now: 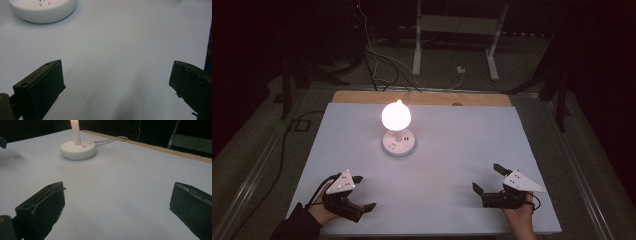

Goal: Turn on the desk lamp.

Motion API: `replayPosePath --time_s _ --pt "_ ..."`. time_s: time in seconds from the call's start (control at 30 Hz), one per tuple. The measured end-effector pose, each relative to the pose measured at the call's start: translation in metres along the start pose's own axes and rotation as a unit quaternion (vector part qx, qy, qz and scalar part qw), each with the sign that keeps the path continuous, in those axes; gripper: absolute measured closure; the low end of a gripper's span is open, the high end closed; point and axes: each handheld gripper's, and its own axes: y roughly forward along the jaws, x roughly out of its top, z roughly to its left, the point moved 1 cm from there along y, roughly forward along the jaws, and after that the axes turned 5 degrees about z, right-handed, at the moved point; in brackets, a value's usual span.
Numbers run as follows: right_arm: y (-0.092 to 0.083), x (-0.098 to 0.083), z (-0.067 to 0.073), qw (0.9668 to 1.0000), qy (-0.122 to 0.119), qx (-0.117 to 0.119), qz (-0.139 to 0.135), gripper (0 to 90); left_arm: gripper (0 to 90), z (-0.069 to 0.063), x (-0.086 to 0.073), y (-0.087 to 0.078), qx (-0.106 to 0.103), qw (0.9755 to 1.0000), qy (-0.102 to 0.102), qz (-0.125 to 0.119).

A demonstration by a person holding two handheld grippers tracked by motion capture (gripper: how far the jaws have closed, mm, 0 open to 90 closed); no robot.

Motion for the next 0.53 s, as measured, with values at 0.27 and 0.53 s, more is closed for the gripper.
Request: replayPosePath --time_s 0.27,0.53 --pt "0.001 0.000 0.000 1.0000 -0.001 0.000 0.002 0.0 0.3 0.008 -0.015 -0.011 0.001 0.9998 -0.014 -0.014" --pt "0.001 0.000 0.000 1.0000 -0.002 0.001 0.003 0.0 0.3 0.011 -0.017 -0.013 0.000 0.9995 -0.023 -0.020"
